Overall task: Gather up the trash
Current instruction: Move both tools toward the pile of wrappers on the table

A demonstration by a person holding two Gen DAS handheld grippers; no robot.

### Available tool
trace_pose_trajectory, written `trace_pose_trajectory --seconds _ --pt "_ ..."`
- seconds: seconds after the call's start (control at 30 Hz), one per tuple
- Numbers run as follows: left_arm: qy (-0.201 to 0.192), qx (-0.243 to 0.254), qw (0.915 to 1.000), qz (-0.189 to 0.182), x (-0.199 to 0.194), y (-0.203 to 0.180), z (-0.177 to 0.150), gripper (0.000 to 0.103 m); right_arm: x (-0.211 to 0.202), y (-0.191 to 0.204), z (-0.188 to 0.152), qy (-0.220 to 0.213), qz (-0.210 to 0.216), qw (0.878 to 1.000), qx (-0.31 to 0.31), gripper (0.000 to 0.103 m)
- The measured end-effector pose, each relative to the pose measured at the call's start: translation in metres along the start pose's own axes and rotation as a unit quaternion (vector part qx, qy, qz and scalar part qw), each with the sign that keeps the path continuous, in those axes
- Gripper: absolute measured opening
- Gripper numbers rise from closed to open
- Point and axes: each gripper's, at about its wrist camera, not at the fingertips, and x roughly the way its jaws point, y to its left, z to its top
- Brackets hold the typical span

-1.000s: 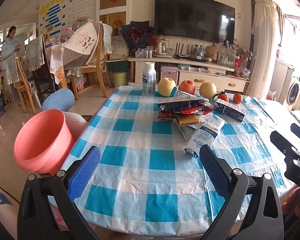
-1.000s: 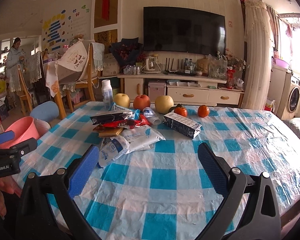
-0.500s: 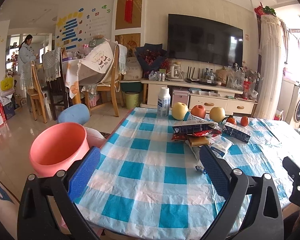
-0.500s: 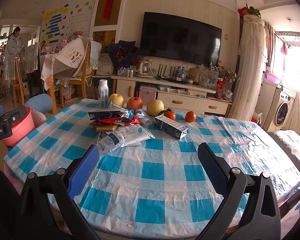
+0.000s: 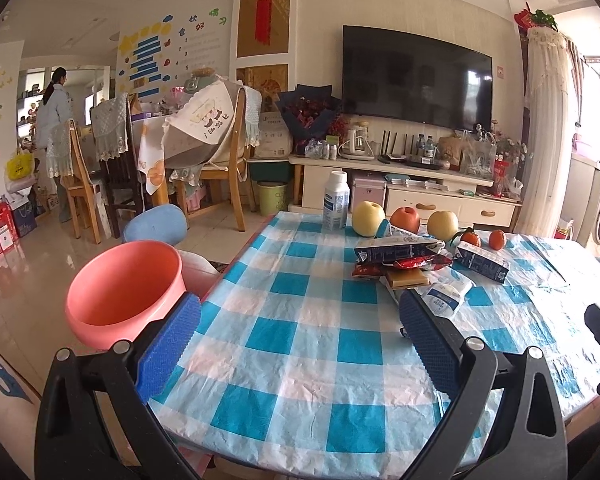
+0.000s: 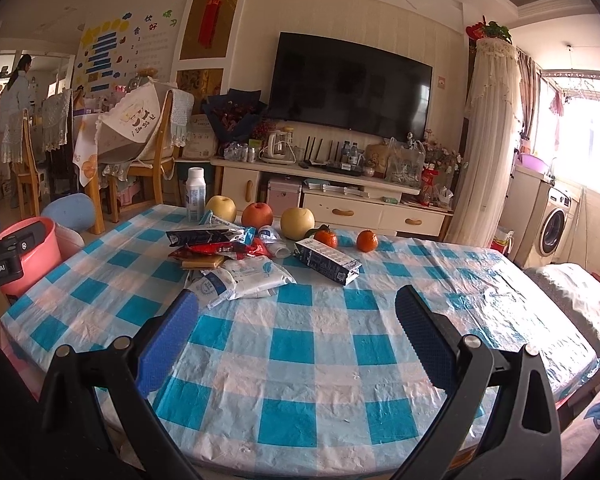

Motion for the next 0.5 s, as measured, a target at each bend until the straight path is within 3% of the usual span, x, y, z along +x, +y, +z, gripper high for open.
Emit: trace_pose_trajectory --seconds 0.5 --pt "0.009 0.010 0.9999 0.002 0.0035 -0.0046 -0.0062 0.098 0.0086 -0.0024 -0.0033 0.010 0.030 1.000 0.003 0.099"
